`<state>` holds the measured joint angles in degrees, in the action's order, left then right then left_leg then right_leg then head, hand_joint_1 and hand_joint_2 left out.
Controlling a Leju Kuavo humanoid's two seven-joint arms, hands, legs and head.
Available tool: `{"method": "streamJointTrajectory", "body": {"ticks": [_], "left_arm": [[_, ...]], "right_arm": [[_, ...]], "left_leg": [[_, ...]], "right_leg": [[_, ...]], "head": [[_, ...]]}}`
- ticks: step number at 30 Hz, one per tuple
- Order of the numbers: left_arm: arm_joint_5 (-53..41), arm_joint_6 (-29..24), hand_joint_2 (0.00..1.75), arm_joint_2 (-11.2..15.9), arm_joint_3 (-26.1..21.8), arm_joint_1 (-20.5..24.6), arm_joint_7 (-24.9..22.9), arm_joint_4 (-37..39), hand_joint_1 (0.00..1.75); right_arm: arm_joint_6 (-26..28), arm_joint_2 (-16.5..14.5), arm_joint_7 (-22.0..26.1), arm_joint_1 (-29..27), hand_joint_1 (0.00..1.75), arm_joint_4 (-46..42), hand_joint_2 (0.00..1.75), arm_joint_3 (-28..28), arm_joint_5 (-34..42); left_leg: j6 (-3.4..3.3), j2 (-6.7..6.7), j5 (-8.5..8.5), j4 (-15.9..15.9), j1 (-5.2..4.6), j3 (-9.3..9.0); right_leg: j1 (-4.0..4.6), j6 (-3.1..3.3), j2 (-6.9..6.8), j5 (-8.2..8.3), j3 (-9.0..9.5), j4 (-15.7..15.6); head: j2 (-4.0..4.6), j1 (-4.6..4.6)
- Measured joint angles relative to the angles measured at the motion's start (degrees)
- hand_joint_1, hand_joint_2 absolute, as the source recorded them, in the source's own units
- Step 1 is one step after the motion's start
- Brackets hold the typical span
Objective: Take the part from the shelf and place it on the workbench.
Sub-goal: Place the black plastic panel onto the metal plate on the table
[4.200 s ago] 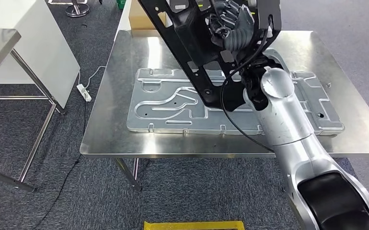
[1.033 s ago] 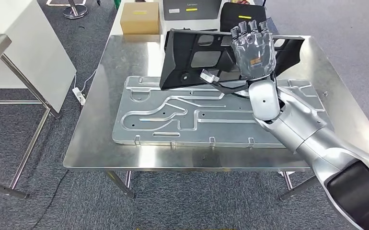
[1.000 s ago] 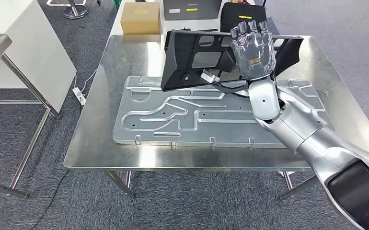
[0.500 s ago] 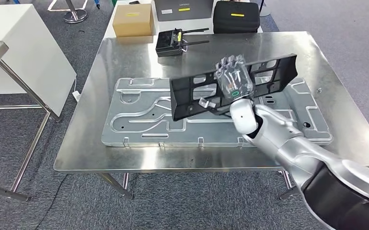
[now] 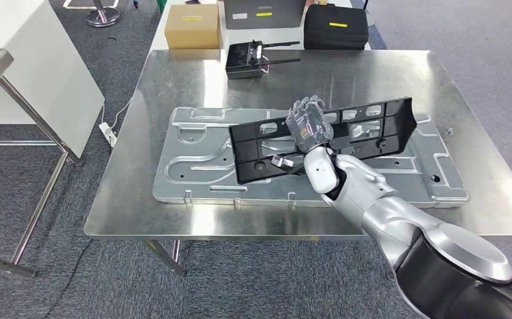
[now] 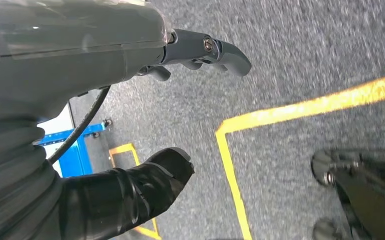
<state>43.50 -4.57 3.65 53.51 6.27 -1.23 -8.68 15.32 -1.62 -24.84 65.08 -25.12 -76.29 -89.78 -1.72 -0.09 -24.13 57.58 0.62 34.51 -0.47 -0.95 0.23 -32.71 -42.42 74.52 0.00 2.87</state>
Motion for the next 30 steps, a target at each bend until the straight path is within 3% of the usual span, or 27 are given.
{"method": "streamJointTrajectory", "body": {"ticks": [1, 2, 4, 6, 10, 12, 14, 16, 17, 18, 20, 22, 25, 27, 30], "left_arm": [[0.0, 0.0, 1.75, 0.0, 0.0, 0.0, 0.0, 0.0, 0.00], [0.0, 0.0, 1.75, 0.0, 0.0, 0.0, 0.0, 0.0, 0.00], [0.0, 0.0, 1.75, 0.0, 0.1, 0.0, 0.1, 0.0, 0.00], [0.0, -0.1, 1.75, 0.0, 0.2, 0.0, 0.3, 0.0, 0.00], [0.2, -0.4, 0.00, 0.0, 0.8, 0.1, 0.4, 0.0, 0.00], [0.6, -0.3, 0.00, 0.0, 0.8, 0.0, 0.5, 0.0, 0.00], [1.0, -0.2, 0.00, 0.0, 0.9, 0.0, 0.5, 0.0, 0.00], [1.2, -0.2, 0.00, 0.0, 0.9, -0.1, 0.5, 0.0, 0.00], [1.2, -0.2, 0.00, 0.0, 0.9, -0.1, 0.5, 0.0, 0.00], [1.2, -0.2, 0.00, 0.1, 0.9, -0.2, 0.5, 0.0, 0.00], [1.3, -0.2, 0.00, 0.1, 0.9, -0.2, 0.5, 0.0, 0.00], [1.4, -0.2, 0.00, 0.1, 0.9, -0.1, 0.5, 0.0, 0.00], [1.7, -0.2, 0.00, 0.1, 0.9, -0.1, 0.5, 0.0, 0.00], [1.9, -0.3, 0.00, 0.1, 0.9, -0.1, 0.5, 0.0, 0.00], [2.0, -0.3, 0.00, 0.1, 0.9, -0.1, 0.5, 0.0, 0.00]], "right_arm": [[0.0, -0.1, 0.0, -0.1, 1.75, 0.2, 1.75, -0.2, 0.0], [0.0, -0.2, 0.0, -0.1, 1.75, 0.3, 1.75, -0.3, 0.0], [0.0, -0.4, 0.0, 0.0, 0.87, 0.6, 0.87, -0.4, 0.0], [-0.1, -0.7, 0.0, 0.1, 0.00, 0.7, 0.00, -0.4, 0.0], [-0.3, -1.4, 0.1, 0.0, 0.00, 1.1, 0.00, -0.4, 0.0], [-0.3, -1.8, 0.1, 0.1, 0.00, 1.2, 0.00, -0.4, 0.0], [-0.3, -2.2, 0.2, 0.0, 0.00, 1.4, 0.00, -0.4, 0.0], [-0.3, -2.3, 0.3, -0.1, 0.00, 1.5, 0.00, -0.4, 0.0], [-0.3, -2.3, 0.3, -0.2, 0.00, 1.5, 0.00, -0.4, 0.0], [-0.3, -2.3, 0.4, -0.1, 0.00, 1.5, 0.00, -0.4, 0.0], [-0.2, -2.4, 0.3, 0.0, 0.00, 1.6, 0.00, -0.4, 0.0], [0.0, -2.5, 0.3, 0.1, 0.00, 1.7, 0.00, -0.4, 0.0], [0.2, -2.6, 0.3, 0.1, 0.00, 1.8, 0.00, -0.4, 0.0], [0.2, -2.6, 0.2, 0.2, 0.00, 1.9, 0.00, -0.4, 0.0], [0.2, -2.6, 0.2, 0.1, 0.00, 2.0, 0.00, -0.4, 0.0]], "left_leg": [[-0.02, -0.02, -0.05, 0.1, 0.00, 0.00], [0.00, -0.08, -0.14, 0.2, 0.01, 0.00], [0.26, -0.22, -0.48, 0.7, 0.02, 0.04], [0.78, -0.32, -0.84, 1.3, -0.17, 0.31], [1.91, -0.30, -1.09, 1.5, -0.15, 0.54], [2.47, -0.26, -3.19, 4.6, 0.01, 1.83], [2.91, -0.24, -6.68, 11.7, 0.12, 5.08], [3.17, -0.23, -7.96, 16.5, 0.16, 7.44], [3.20, -0.23, -6.96, 15.8, 0.18, 7.14], [3.15, -0.22, -5.10, 13.0, 0.19, 5.77], [2.87, -0.21, -1.77, 5.2, 0.10, 1.92], [2.39, -0.28, -0.97, 1.3, -0.13, -0.02], [1.39, -0.30, -0.71, 0.8, -0.13, -0.15], [0.65, -0.17, -0.16, 0.4, 0.07, -0.18], [0.21, -0.07, 0.11, 0.6, -0.04, 0.26]], "right_leg": [[-0.09, -0.07, -0.01, 0.21, -0.64, 1.1], [-0.19, -0.08, -0.04, 1.50, -0.17, 0.0], [-0.34, 0.10, -0.14, 5.25, 3.17, -7.2], [-0.18, 0.47, -0.20, 7.06, 5.89, -13.0], [0.00, 1.56, -0.02, 7.40, 6.47, -14.6], [-0.20, 2.26, -0.04, 7.71, 6.76, -15.2], [-0.21, 2.61, -0.06, 7.74, 6.88, -15.3], [-0.15, 2.68, -0.08, 7.69, 6.89, -15.3], [-0.15, 2.66, -0.07, 7.68, 6.91, -15.3], [-0.17, 2.60, -0.06, 7.64, 6.97, -15.3], [-0.08, 2.30, -0.01, 7.48, 7.07, -15.1], [0.09, 1.79, 0.03, 7.44, 6.98, -15.0], [0.15, 0.88, 0.05, 7.38, 6.91, -14.9], [0.16, 0.42, 0.01, 5.10, 5.85, -12.1], [0.09, 0.19, -0.03, -0.65, 1.58, -1.5]], "head": [[0.00, -0.01], [0.00, 0.00], [0.00, 0.01], [0.00, -0.01], [0.00, -0.02], [0.00, -0.04], [0.00, -0.04], [0.00, -0.04], [0.00, -0.04], [0.00, -0.04], [0.00, -0.04], [0.00, -0.03], [0.00, -0.03], [0.00, -0.01], [0.00, 0.00]]}}
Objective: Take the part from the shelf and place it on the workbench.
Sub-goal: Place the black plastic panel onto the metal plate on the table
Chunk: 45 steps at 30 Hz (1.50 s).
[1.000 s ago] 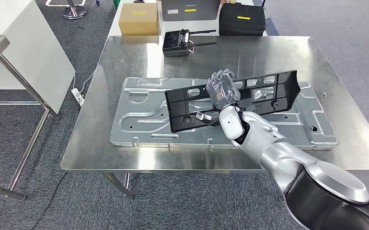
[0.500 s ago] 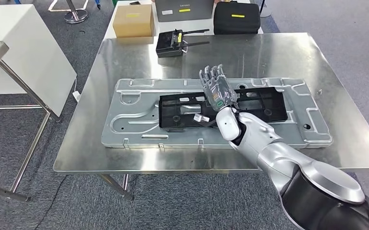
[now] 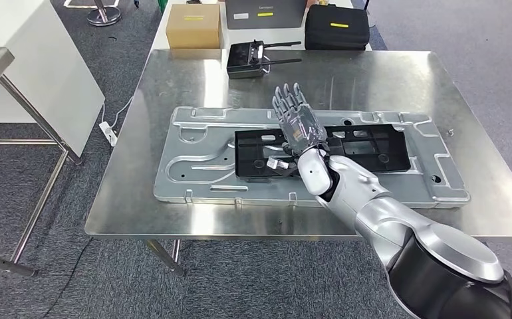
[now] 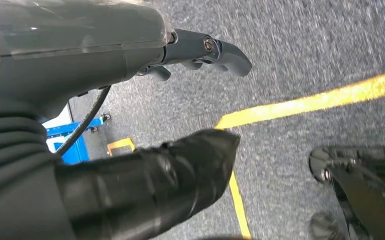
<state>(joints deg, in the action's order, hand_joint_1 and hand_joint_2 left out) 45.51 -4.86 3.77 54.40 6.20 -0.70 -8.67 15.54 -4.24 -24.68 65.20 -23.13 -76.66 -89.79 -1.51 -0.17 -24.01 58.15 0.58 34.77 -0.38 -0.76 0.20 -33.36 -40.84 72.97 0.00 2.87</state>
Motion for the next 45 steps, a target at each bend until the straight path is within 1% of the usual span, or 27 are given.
{"method": "streamJointTrajectory", "body": {"ticks": [1, 2, 3, 6, 7, 10, 12, 15, 16, 17, 18, 21, 22, 25, 26, 27, 30, 31, 32, 33, 34, 36, 38, 41, 42, 43, 45], "left_arm": [[0.0, 0.0, 0.00, 0.0, 0.0, 0.0, 0.0, 0.0, 0.00], [0.0, 0.0, 0.00, 0.0, 0.0, 0.0, 0.0, 0.0, 0.00], [0.0, 0.0, 0.00, 0.0, 0.0, 0.0, 0.0, 0.0, 0.00], [0.0, 0.0, 0.00, 0.0, 0.0, 0.0, 0.0, 0.0, 0.00], [0.0, 0.0, 0.00, 0.0, 0.0, 0.0, 0.0, 0.0, 0.00], [0.0, 0.0, 0.00, 0.0, 0.0, -0.1, 0.0, 0.0, 0.00], [0.0, 0.0, 0.00, 0.0, 0.0, -0.2, 0.0, 0.1, 0.00], [0.1, 0.0, 0.00, 0.0, 0.0, -0.1, 0.0, 0.1, 0.00], [0.2, 0.0, 0.00, 0.0, 0.0, -0.1, -0.1, 0.1, 0.00], [0.2, 0.0, 0.00, 0.0, 0.0, -0.1, -0.1, 0.1, 0.00], [0.2, 0.0, 0.00, 0.0, 0.0, -0.1, -0.1, 0.1, 0.00], [0.3, 0.0, 0.00, 0.0, 0.0, 0.1, -0.2, 0.1, 0.00], [0.3, 0.0, 0.00, 0.0, 0.0, 0.2, -0.2, 0.1, 0.00], [0.4, 0.0, 0.00, 0.0, 0.0, 0.2, -0.3, 0.1, 0.00], [0.4, 0.0, 0.00, 0.0, 0.0, 0.2, -0.3, 0.1, 0.00], [0.5, 0.0, 0.00, 0.0, 0.0, 0.3, -0.3, 0.1, 0.00], [0.9, 0.0, 0.00, 0.0, 0.0, 0.3, -0.3, 0.1, 0.00], [1.0, 0.0, 0.00, 0.0, 0.0, 0.2, -0.3, 0.1, 0.00], [1.0, 0.0, 0.00, 0.0, 0.0, 0.2, -0.3, 0.1, 0.00], [1.1, 0.0, 0.00, 0.0, 0.0, 0.2, -0.3, 0.1, 0.00], [1.1, 0.0, 0.00, 0.0, 0.0, 0.2, -0.3, 0.1, 0.00], [1.1, 0.0, 0.00, 0.0, 0.0, 0.2, -0.3, 0.1, 0.00], [1.2, 0.0, 0.00, 0.0, 0.0, 0.1, -0.3, 0.1, 0.00], [1.5, -0.1, 0.00, 0.1, 0.1, 0.0, -0.4, 0.2, 0.00], [1.6, -0.1, 0.00, 0.1, 0.1, 0.0, -0.4, 0.2, 0.00], [1.8, -0.1, 0.00, 0.1, 0.1, -0.1, -0.4, 0.3, 0.00], [2.0, 0.0, 0.00, 0.0, 0.1, -0.1, -0.5, 0.3, 0.00]], "right_arm": [[0.0, 0.0, 0.0, -0.1, 0.00, 0.1, 0.00, 0.0, 0.0], [0.0, 0.0, 0.0, -0.2, 0.00, 0.1, 0.00, 0.0, 0.0], [0.0, 0.0, 0.0, -0.2, 0.00, 0.2, 0.00, 0.0, 0.0], [0.0, 0.0, 0.0, 0.1, 0.00, 0.3, 0.00, 0.0, 0.0], [0.0, -0.1, 0.0, 0.2, 0.00, 0.3, 0.00, 0.0, 0.0], [0.0, -0.1, 0.0, 0.3, 0.00, 0.3, 0.00, 0.0, 0.0], [0.0, -0.3, 0.0, 0.4, 0.00, 0.4, 0.00, 0.0, 0.0], [-0.1, -0.6, 0.0, 0.4, 0.00, 0.4, 0.00, 0.0, 0.0], [-0.1, -0.6, 0.0, 0.4, 0.00, 0.4, 0.00, 0.0, 0.0], [-0.1, -0.6, 0.0, 0.4, 0.00, 0.4, 0.00, 0.0, 0.0], [-0.1, -0.6, -0.1, 0.4, 0.00, 0.4, 0.00, 0.0, 0.0], [-0.1, -0.6, -0.4, 0.4, 0.00, 0.5, 0.00, 0.1, 0.0], [-0.1, -0.6, -0.5, 0.5, 0.00, 0.5, 0.00, 0.1, 0.0], [-0.1, -0.7, -0.7, 0.4, 0.00, 0.5, 0.00, 0.6, 0.0], [0.0, -0.6, -0.7, 0.4, 0.00, 0.6, 0.00, 0.9, 0.0], [0.2, -0.6, -0.7, 0.4, 0.00, 0.6, 0.00, 1.4, 0.1], [1.1, -0.3, -0.7, -0.3, 0.00, 0.6, 0.00, 3.8, 0.3], [1.4, -0.2, -0.7, -0.7, 0.00, 0.6, 0.00, 4.7, 0.3], [1.6, 0.0, -0.6, -1.1, 0.00, 0.6, 0.00, 5.6, 0.2], [1.8, 0.1, -0.6, -1.5, 0.00, 0.6, 0.00, 6.3, 0.2], [1.9, 0.1, -0.6, -1.8, 0.00, 0.6, 0.00, 6.8, 0.2], [2.1, 0.1, -0.6, -1.9, 0.00, 0.6, 0.00, 7.5, 0.2], [2.2, 0.1, -0.6, -1.9, 0.00, 0.6, 0.00, 8.1, 0.2], [3.1, 0.3, -0.5, -2.4, 0.00, 0.6, 0.00, 9.1, 0.1], [3.5, 0.4, -0.5, -2.6, 0.00, 0.6, 0.00, 9.6, 0.1], [3.9, 0.4, -0.4, -2.9, 0.00, 0.6, 0.00, 10.1, 0.1], [4.4, 0.4, -0.4, -3.5, 0.00, 0.6, 0.00, 11.3, 0.1]], "left_leg": [[-0.05, 0.01, 0.04, 0.1, -0.03, 0.20], [-0.08, 0.00, 0.06, 0.3, -0.04, 0.37], [-0.08, -0.02, 0.08, 0.5, -0.04, 0.51], [0.27, -0.08, 0.22, 1.0, -0.22, 0.95], [0.57, -0.08, 0.38, 1.1, -0.30, 1.16], [1.70, -0.12, 0.96, 1.1, -0.27, 1.73], [2.30, -0.12, -1.15, 2.9, -0.12, 2.73], [2.92, -0.09, -8.29, 12.4, 0.11, 5.62], [3.04, -0.09, -9.66, 14.9, 0.14, 5.96], [3.09, -0.09, -10.05, 15.7, 0.14, 5.41], [3.08, -0.08, -9.42, 14.1, 0.14, 3.67], [2.50, -0.14, -6.44, 2.5, -0.05, -4.20], [2.16, -0.20, -5.99, 0.3, -0.20, -5.43], [0.97, -0.20, -4.80, -0.2, -0.46, -5.10], [0.51, -0.06, -4.12, -0.3, -0.40, -4.81], [0.00, 0.11, -3.36, -0.5, -0.31, -4.35], [-0.85, 0.41, -1.24, -0.6, -0.38, -2.02], [-0.86, 0.43, -0.57, -0.5, -0.46, -1.08], [-0.84, 0.43, 0.08, -0.4, -0.53, -0.09], [-0.78, 0.43, 0.70, -0.2, -0.58, 0.92], [-0.67, 0.42, 1.26, 0.0, -0.63, 1.87], [-0.31, 0.36, 2.20, 0.5, -0.72, 3.30], [0.29, 0.36, 3.09, 0.6, -0.71, 3.79], [1.29, 0.31, 3.89, 0.2, -0.53, 4.17], [1.56, 0.23, 2.60, 0.9, -0.49, 4.64], [1.84, 0.16, 0.25, 2.7, -0.42, 5.29], [2.34, 0.14, -5.92, 9.3, -0.11, 6.75]], "right_leg": [[-0.02, -0.02, -0.01, -0.57, -0.83, 2.2], [-0.03, 0.00, -0.01, -0.06, -0.69, 2.4], [-0.05, 0.09, -0.02, 1.40, 0.63, 0.2], [0.08, 0.61, -0.01, 5.68, 6.35, -10.5], [0.18, 0.81, 0.01, 6.13, 7.05, -12.2], [0.28, 1.69, -0.02, 7.04, 6.59, -13.0], [0.05, 2.42, -0.16, 8.16, 5.95, -13.6], [0.02, 2.85, -0.25, 9.67, 4.20, -13.8], [0.04, 2.81, -0.26, 10.16, 3.52, -13.7], [0.05, 2.75, -0.27, 10.67, 2.84, -13.7], [0.04, 2.66, -0.27, 11.18, 2.20, -13.6], [0.09, 2.03, -0.26, 12.71, 0.85, -13.6], [0.12, 1.70, -0.27, 13.18, 0.67, -13.6], [0.07, 0.63, -0.27, 14.38, 0.54, -14.0], [0.03, 0.34, -0.22, 13.83, 0.27, -13.7], [0.01, 0.11, -0.17, 12.21, -0.26, -12.6], [-0.06, -0.32, -0.12, 3.79, -2.84, -3.3], [-0.06, -0.43, -0.13, 2.31, -3.27, 0.1], [-0.07, -0.47, -0.13, 2.15, -3.02, 2.2], [-0.06, -0.43, -0.14, 3.04, -1.85, 2.4], [-0.05, -0.28, -0.14, 4.35, 0.29, 0.6], [0.15, 0.31, -0.13, 4.83, 6.47, -7.0], [0.54, 0.88, -0.12, 3.70, 10.33, -12.7], [0.58, 1.85, -0.31, 4.91, 10.03, -14.4], [0.41, 2.34, -0.43, 5.76, 9.48, -14.7], [0.19, 2.73, -0.54, 6.66, 8.76, -15.0], [0.16, 3.08, -0.59, 8.26, 6.97, -15.0]], "head": [[0.00, 0.01], [0.00, 0.01], [0.00, 0.02], [0.00, 0.01], [0.00, -0.01], [0.00, -0.01], [0.00, -0.03], [0.00, -0.09], [0.00, -0.08], [0.00, -0.09], [0.00, -0.09], [0.00, -0.07], [0.00, -0.07], [0.00, -0.02], [0.00, 0.01], [0.00, 0.06], [0.00, 0.15], [0.00, 0.14], [0.00, 0.14], [0.00, 0.14], [0.00, 0.14], [0.00, 0.13], [0.00, 0.11], [0.00, 0.19], [0.00, 0.14], [0.00, 0.08], [0.00, -0.05]]}}
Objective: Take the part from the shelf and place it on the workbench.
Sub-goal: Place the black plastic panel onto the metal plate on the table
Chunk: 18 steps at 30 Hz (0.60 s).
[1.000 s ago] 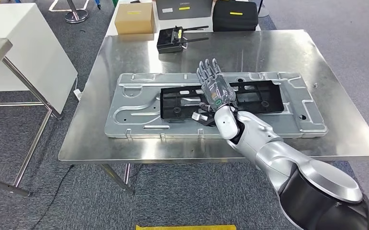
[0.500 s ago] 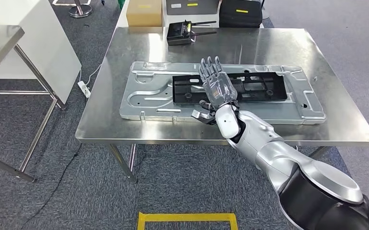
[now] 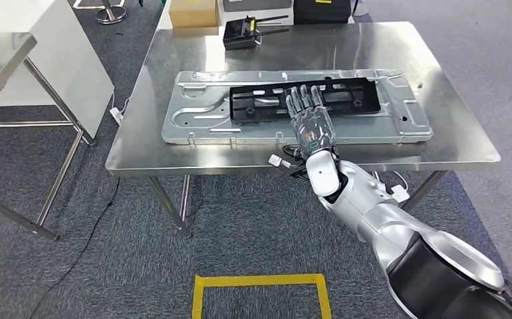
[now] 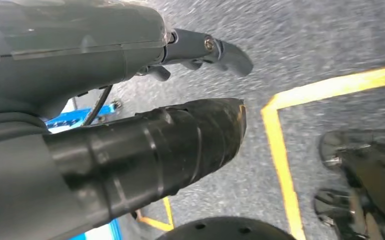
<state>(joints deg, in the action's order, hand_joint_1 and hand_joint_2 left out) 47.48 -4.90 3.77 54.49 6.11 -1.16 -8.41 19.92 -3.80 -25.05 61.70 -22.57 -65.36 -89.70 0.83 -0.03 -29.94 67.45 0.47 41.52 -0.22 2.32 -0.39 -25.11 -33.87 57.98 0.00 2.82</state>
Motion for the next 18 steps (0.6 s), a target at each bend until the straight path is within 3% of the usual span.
{"method": "streamJointTrajectory", "body": {"ticks": [1, 2, 3, 4, 5, 6, 8, 9, 11, 12, 13, 15, 16, 17, 18], "left_arm": [[0.1, 0.0, 0.00, 0.0, 0.0, 0.0, 0.0, 0.0, 0.00], [0.2, 0.0, 0.00, 0.0, 0.0, 0.0, 0.0, 0.0, 0.00], [0.2, 0.0, 0.00, 0.0, 0.0, 0.0, 0.0, 0.0, 0.00], [0.3, 0.0, 0.00, 0.0, 0.0, 0.0, 0.0, 0.0, 0.00], [0.4, 0.0, 0.00, 0.0, 0.0, 0.0, 0.0, 0.0, 0.00], [0.6, -0.1, 0.00, 0.0, 0.0, 0.1, 0.0, 0.0, 0.00], [1.0, -0.1, 0.00, 0.1, 0.0, 0.1, 0.1, 0.0, 0.00], [1.2, -0.2, 0.00, 0.1, 0.0, 0.1, 0.1, 0.0, 0.00], [1.6, -0.2, 0.00, 0.2, 0.0, 0.1, 0.1, 0.0, 0.00], [1.8, -0.2, 0.00, 0.2, 0.0, 0.1, 0.1, 0.0, 0.00], [2.0, -0.3, 0.00, 0.2, 0.0, 0.1, 0.1, 0.0, 0.00], [2.5, -0.6, 0.00, 0.2, 0.0, 0.1, 0.2, 0.0, 0.00], [2.8, -0.8, 0.00, 0.2, 0.0, 0.0, 0.2, 0.0, 0.00], [3.1, -0.9, 0.00, 0.2, 0.0, -0.1, 0.3, 0.0, 0.00], [3.4, -1.0, 0.00, 0.2, 0.0, -0.2, 0.4, 0.0, 0.00]], "right_arm": [[0.1, 0.0, 0.0, -0.3, 0.00, 0.0, 0.00, 0.5, 0.0], [0.1, 0.1, 0.0, -0.7, 0.00, 0.0, 0.00, 1.0, 0.0], [0.3, 0.1, 0.1, -1.1, 0.00, 0.0, 0.00, 1.5, 0.0], [0.5, 0.2, 0.3, -1.5, 0.00, 0.0, 0.00, 2.1, 0.0], [1.0, 0.2, 0.6, -2.0, 0.00, 0.0, 0.00, 3.0, 0.0], [1.8, 0.2, 1.0, -2.5, 0.00, -0.1, 0.00, 4.1, 0.0], [3.7, 0.4, 1.8, -3.8, 0.00, -0.4, 0.00, 7.0, 0.1], [4.8, 0.4, 2.0, -4.6, 0.00, -0.6, 0.00, 8.4, 0.2], [6.5, 0.8, 2.5, -6.4, 0.00, -0.7, 0.00, 10.7, 0.3], [7.4, 1.0, 2.7, -7.5, 0.00, -0.7, 0.00, 11.9, 0.3], [8.1, 1.3, 3.0, -8.6, 0.00, -0.7, 0.00, 13.2, 0.3], [9.8, 1.7, 3.6, -10.9, 0.00, -0.6, 0.00, 15.7, 0.5], [10.9, 2.0, 4.0, -12.3, 0.00, -0.6, 0.00, 17.0, 0.7], [12.1, 2.2, 4.6, -13.8, 0.00, -0.6, 0.00, 18.3, 1.1], [13.4, 2.4, 5.4, -15.5, 0.00, -0.6, 0.00, 19.7, 1.6]], "left_leg": [[0.25, 0.01, -1.86, 3.7, 0.11, 0.47], [0.45, 0.02, -2.29, 6.4, 0.19, 0.46], [0.59, 0.02, -1.37, 7.5, 0.23, -0.30], [0.65, 0.02, 0.25, 6.6, 0.27, -1.97], [0.65, 0.02, 1.57, 3.7, 0.30, -4.70], [0.56, 0.00, 1.70, -0.6, 0.23, -8.16], [0.01, -0.16, 0.27, -8.1, -0.01, -13.36], [-0.34, -0.25, -0.36, -9.9, -0.19, -14.34], [-1.24, -0.20, 0.51, -10.4, -0.18, -13.71], [-1.77, -0.08, 1.19, -10.5, -0.10, -13.20], [-2.32, 0.06, 2.02, -10.7, 0.02, -12.54], [-3.00, 0.21, 3.63, -10.7, -0.02, -10.78], [-3.12, 0.24, 4.42, -10.6, -0.11, -9.78], [-3.15, 0.23, 5.18, -10.6, -0.22, -8.73], [-3.14, 0.20, 5.91, -10.5, -0.33, -7.71]], "right_leg": [[0.01, -0.06, 0.00, 0.74, -0.99, 0.1], [0.01, -0.14, -0.01, 1.49, -2.01, 0.1], [-0.02, -0.27, -0.03, 2.20, -3.01, 0.3], [-0.07, -0.43, -0.03, 2.89, -4.00, 0.4], [-0.12, -0.64, -0.03, 3.55, -4.92, 0.6], [-0.09, -0.91, -0.01, 4.13, -5.71, 0.8], [-0.01, -1.54, -0.05, 5.26, -6.45, 0.9], [0.02, -1.86, -0.11, 5.86, -6.48, 0.8], [-0.03, -2.55, -0.14, 6.75, -6.44, 0.4], [-0.07, -2.86, -0.03, 5.89, -6.81, 0.8], [-0.11, -3.10, 0.08, 3.81, -7.45, 2.3], [-0.21, -3.40, 0.24, -2.64, -9.26, 8.7], [-0.23, -3.51, 0.26, -4.98, -9.97, 12.6], [-0.23, -3.57, 0.28, -5.80, -10.20, 15.9], [-0.22, -3.54, 0.29, -5.18, -9.71, 17.7]], "head": [[0.00, -0.02], [0.00, -0.01], [0.00, -0.02], [0.00, -0.02], [0.00, -0.02], [0.00, -0.03], [0.00, 0.02], [0.00, 0.03], [0.00, 0.05], [0.00, 0.06], [0.00, 0.08], [0.00, 0.10], [0.00, 0.10], [0.00, 0.11], [0.00, 0.10]]}}
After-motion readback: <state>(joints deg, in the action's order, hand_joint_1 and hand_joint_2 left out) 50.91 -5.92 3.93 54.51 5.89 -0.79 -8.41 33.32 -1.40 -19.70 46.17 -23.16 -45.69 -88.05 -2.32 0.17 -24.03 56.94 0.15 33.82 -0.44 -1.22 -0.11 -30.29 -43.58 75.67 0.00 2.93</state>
